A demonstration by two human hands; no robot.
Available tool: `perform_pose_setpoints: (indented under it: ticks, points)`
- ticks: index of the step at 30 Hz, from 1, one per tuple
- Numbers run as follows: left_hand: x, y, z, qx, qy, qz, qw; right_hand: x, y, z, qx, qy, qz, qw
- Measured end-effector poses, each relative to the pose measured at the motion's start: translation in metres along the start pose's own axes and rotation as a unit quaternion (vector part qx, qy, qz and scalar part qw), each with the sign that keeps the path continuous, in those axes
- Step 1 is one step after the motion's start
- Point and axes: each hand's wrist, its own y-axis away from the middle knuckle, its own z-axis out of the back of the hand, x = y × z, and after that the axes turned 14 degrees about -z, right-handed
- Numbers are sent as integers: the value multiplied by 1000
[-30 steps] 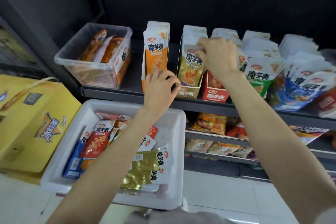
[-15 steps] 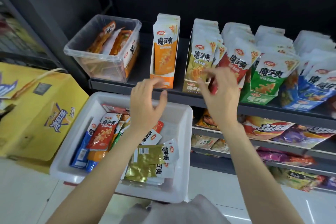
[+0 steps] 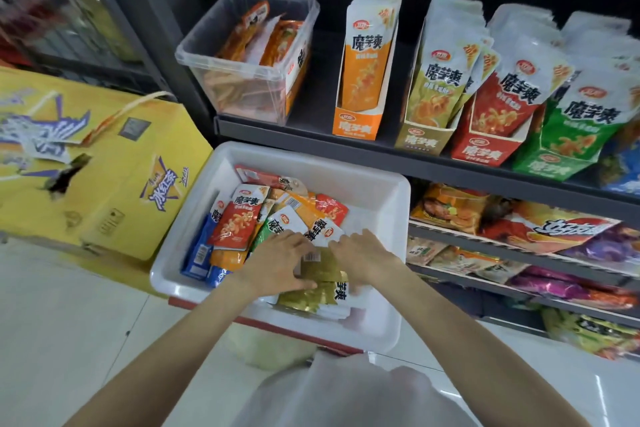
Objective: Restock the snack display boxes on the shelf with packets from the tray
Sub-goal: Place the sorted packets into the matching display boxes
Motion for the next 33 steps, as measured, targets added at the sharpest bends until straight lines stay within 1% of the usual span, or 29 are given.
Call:
perform_pose_setpoints:
  ticks: [2, 5, 7, 9, 10, 11, 12, 13, 15, 16, 17, 18, 19, 21, 24, 26, 28, 30, 31, 33]
  points:
    - [-4, -6, -2, 7, 19, -4, 1000, -3, 1, -2, 6, 3, 0, 1000]
    - [-7, -14, -2, 8, 62, 16, 998, -14, 5, 3, -4, -6, 8, 1000]
    - [-10, -18, -2, -5, 42, 12, 999, -20, 8, 9, -50, -19, -2, 999]
    - [-9, -21, 3, -75, 31, 2, 997, -29, 14, 16, -132, -51, -25, 990]
    - [-6, -21, 8, -122, 36, 2, 992, -35, 17, 19, -176, -87, -37, 980]
    - [-3, -21, 17, -164, 40, 7, 986, -43, 19, 21, -218, -150, -49, 963]
    - [0, -21, 28, -193, 49, 15, 980, -52, 22, 24, -247, -244, -66, 936]
    - [1, -21, 40, -214, 77, 23, 974, -62, 27, 27, -260, -352, -85, 895]
    - [-4, -22, 63, -226, 188, 38, 955, -80, 37, 33, -279, -542, -104, 786]
    - [-10, -23, 71, -227, 244, 41, 942, -86, 42, 35, -280, -604, -103, 739]
    - [-16, -24, 78, -229, 281, 36, 931, -91, 46, 37, -277, -649, -98, 702]
    - [-22, -26, 83, -227, 297, 30, 927, -94, 50, 39, -270, -679, -95, 676]
    - [-27, -28, 86, -227, 311, 22, 923, -97, 53, 39, -264, -698, -95, 659]
    - [-35, -30, 90, -237, 356, 13, 904, -103, 59, 37, -248, -723, -94, 639]
    - [-42, -34, 99, -263, 402, 7, 877, -109, 69, 34, -212, -746, -71, 628]
    - [-47, -39, 107, -275, 401, 5, 874, -110, 75, 35, -212, -755, -58, 618]
    - [-53, -48, 117, -273, 391, -14, 879, -113, 81, 41, -266, -735, -77, 619]
    - [-58, -59, 129, -271, 403, -58, 872, -121, 88, 49, -351, -694, -110, 619]
    - [-61, -65, 135, -286, 404, -78, 865, -128, 92, 53, -394, -674, -124, 613]
    - [-63, -80, 150, -348, 369, -96, 856, -144, 100, 63, -480, -627, -154, 594]
